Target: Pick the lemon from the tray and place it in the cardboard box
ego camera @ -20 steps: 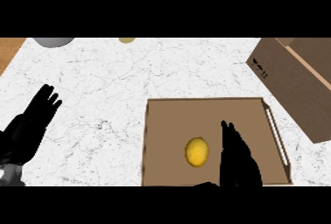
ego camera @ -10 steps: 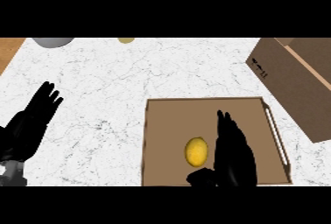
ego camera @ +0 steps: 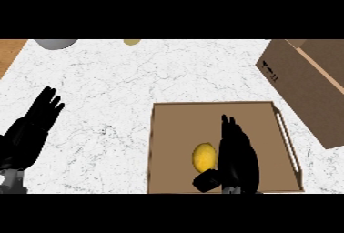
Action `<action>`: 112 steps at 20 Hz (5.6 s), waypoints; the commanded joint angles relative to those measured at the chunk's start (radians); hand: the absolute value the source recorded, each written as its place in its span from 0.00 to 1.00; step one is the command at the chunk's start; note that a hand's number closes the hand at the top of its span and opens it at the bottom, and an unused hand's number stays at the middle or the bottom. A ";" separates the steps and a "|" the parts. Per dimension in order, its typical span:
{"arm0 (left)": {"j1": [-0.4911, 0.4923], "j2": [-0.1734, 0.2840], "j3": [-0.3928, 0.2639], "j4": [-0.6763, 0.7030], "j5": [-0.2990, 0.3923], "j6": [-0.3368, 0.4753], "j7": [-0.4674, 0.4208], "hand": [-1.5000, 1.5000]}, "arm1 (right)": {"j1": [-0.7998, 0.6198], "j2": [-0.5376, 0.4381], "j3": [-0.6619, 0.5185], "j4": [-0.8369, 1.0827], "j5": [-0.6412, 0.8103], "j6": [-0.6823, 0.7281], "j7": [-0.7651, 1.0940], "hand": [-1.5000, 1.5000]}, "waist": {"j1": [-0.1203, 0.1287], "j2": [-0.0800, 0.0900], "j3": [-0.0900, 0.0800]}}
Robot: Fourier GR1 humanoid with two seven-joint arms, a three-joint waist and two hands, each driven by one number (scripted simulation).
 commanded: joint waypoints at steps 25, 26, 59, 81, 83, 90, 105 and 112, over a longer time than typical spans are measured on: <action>0.009 -0.026 0.039 -0.031 -0.025 -0.021 0.046 0.50 | -0.038 0.015 -0.017 0.134 -0.088 0.024 0.235 0.00 | -0.006 -0.005 0.000; -0.005 -0.008 0.055 -0.045 -0.017 -0.036 0.059 0.50 | -0.080 0.015 -0.018 0.236 -0.110 -0.038 0.223 0.00 | 0.004 0.000 0.002; -0.024 -0.097 0.095 0.030 -0.100 -0.098 0.047 0.50 | -0.602 -0.306 -0.310 0.863 -0.149 0.084 -0.784 1.00 | 0.003 0.002 0.002; -0.050 -0.147 0.102 -0.036 -0.164 -0.051 0.107 0.50 | -0.786 -0.430 -0.510 0.418 0.021 0.105 -0.436 1.00 | -0.009 0.000 0.002; -0.026 -0.139 0.113 -0.029 -0.157 -0.085 0.102 0.50 | -0.805 -0.476 -0.561 0.427 0.001 0.149 -0.455 1.00 | -0.007 0.000 0.002; 0.006 -0.158 0.135 -0.083 -0.158 -0.094 0.127 0.50 | -0.753 -0.563 -0.627 0.571 0.004 0.113 -0.642 1.00 | -0.001 0.001 0.002; -0.012 -0.146 0.195 -0.024 -0.160 -0.181 0.111 0.50 | -0.726 -0.573 -0.748 1.060 -0.009 -0.200 -1.034 1.00 | 0.005 0.005 0.002; -0.051 -0.211 0.148 0.035 -0.214 -0.135 0.079 0.50 | -0.731 -0.564 -0.817 1.272 -0.051 -0.159 -0.986 0.00 | 0.006 0.012 0.003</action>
